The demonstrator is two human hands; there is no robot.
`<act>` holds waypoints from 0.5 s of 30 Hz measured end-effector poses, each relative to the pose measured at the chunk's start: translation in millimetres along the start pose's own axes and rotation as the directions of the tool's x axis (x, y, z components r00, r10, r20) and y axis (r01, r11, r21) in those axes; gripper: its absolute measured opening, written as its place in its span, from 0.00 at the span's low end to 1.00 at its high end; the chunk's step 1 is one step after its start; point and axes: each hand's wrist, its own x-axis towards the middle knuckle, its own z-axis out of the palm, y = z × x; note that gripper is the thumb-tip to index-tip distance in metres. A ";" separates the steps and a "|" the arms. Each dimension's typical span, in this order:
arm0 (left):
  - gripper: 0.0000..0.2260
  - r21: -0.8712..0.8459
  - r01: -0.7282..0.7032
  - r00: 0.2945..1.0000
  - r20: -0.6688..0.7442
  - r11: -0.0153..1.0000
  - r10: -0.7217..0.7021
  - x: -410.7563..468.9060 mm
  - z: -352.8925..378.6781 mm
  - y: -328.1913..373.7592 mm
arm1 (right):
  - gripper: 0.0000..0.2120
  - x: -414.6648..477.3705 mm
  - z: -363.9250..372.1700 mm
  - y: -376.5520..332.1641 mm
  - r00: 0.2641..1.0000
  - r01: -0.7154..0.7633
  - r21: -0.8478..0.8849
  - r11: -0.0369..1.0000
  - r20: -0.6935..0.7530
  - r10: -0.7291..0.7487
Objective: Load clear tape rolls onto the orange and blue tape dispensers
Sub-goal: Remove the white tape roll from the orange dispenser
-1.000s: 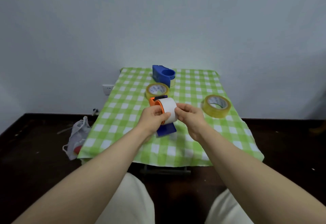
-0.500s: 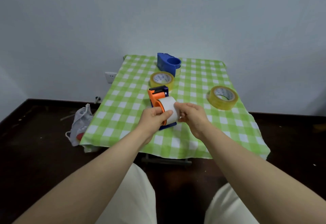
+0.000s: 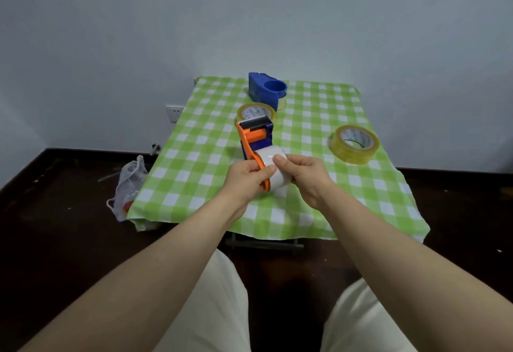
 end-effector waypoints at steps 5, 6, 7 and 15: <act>0.06 0.075 -0.015 0.999 -0.044 0.997 0.018 4.3 -10.9 7.4 | 0.07 5.9 -0.9 -8.0 1.000 0.023 -0.005 1.000 0.009 -0.023; 0.07 0.064 -0.017 0.999 -0.048 0.998 0.021 4.7 -12.0 8.7 | 0.08 7.6 -0.1 -8.7 1.000 0.020 0.001 1.000 0.016 -0.020; 0.07 0.046 -0.025 0.998 -0.050 0.999 0.027 5.7 -13.3 9.7 | 0.11 9.9 0.7 -9.1 1.000 0.018 0.013 1.000 0.022 -0.019; 0.14 -0.037 -0.077 0.993 -0.089 0.996 0.073 20.3 -33.8 22.1 | 0.12 28.5 -6.9 -18.5 0.990 0.073 -0.064 0.995 -0.115 -0.080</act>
